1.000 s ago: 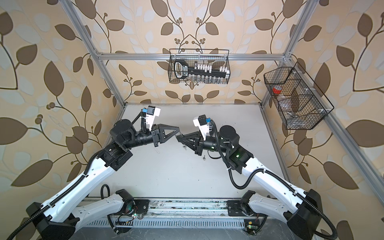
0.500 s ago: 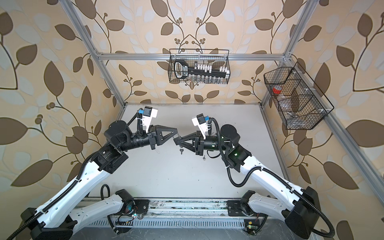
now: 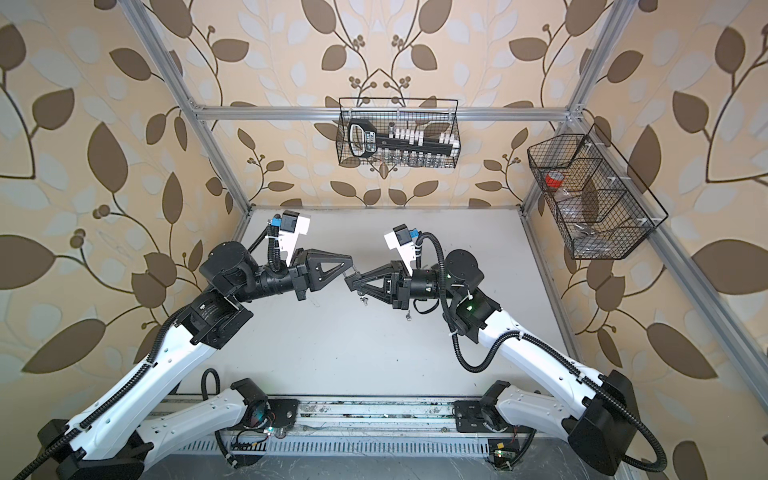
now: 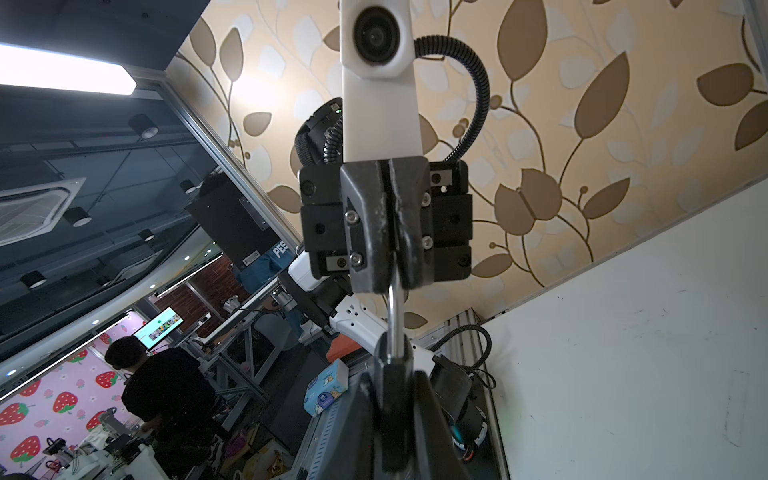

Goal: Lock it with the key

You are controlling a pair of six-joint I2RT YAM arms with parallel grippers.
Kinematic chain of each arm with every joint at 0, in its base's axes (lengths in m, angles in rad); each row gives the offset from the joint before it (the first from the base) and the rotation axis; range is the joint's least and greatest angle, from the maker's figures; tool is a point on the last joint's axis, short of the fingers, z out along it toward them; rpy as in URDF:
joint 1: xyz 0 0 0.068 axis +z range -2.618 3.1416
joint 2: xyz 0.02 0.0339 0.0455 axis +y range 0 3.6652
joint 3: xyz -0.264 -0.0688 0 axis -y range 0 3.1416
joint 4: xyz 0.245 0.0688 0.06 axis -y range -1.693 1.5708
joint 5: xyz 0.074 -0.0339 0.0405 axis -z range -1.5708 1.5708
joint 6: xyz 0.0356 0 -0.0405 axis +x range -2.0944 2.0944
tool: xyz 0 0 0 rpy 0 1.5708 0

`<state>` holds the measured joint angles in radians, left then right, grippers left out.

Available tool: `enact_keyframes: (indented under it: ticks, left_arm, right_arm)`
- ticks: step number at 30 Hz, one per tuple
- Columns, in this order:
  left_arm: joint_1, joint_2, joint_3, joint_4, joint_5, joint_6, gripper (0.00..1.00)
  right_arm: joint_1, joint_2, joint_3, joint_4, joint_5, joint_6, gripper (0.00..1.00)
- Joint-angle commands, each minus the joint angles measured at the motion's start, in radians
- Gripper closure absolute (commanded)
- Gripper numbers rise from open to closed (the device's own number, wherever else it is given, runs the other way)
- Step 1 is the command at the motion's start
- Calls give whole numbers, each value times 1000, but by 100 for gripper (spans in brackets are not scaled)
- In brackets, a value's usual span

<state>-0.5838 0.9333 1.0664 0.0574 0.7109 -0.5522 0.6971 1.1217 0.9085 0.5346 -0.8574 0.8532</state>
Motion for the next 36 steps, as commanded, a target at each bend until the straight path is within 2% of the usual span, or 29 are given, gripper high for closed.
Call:
enact_keyframes:
  ticks: [1,6,10,14,24,36]
  left_arm:
    - [7,21,-23,-13,-14,16,100]
    - [6,22,-56,11,5,3,100]
    - [1,19,-81,25,34,1,100]
    - [-3,2,-107,27,32,3,100]
    - [-52,3,-138,16,16,-4,100]
    - [-79,10,-155,30,16,-21,100]
  right_arm:
    - [11,-27,15,155,-40,23,100]
    - [1,-18,13,202,-14,59,100]
    - [1,3,2,283,-6,140,100]
    - [-1,3,0,288,24,146,100]
    - [-1,-23,54,-14,179,-90,100]
    - [-2,-36,51,2,221,-92,100]
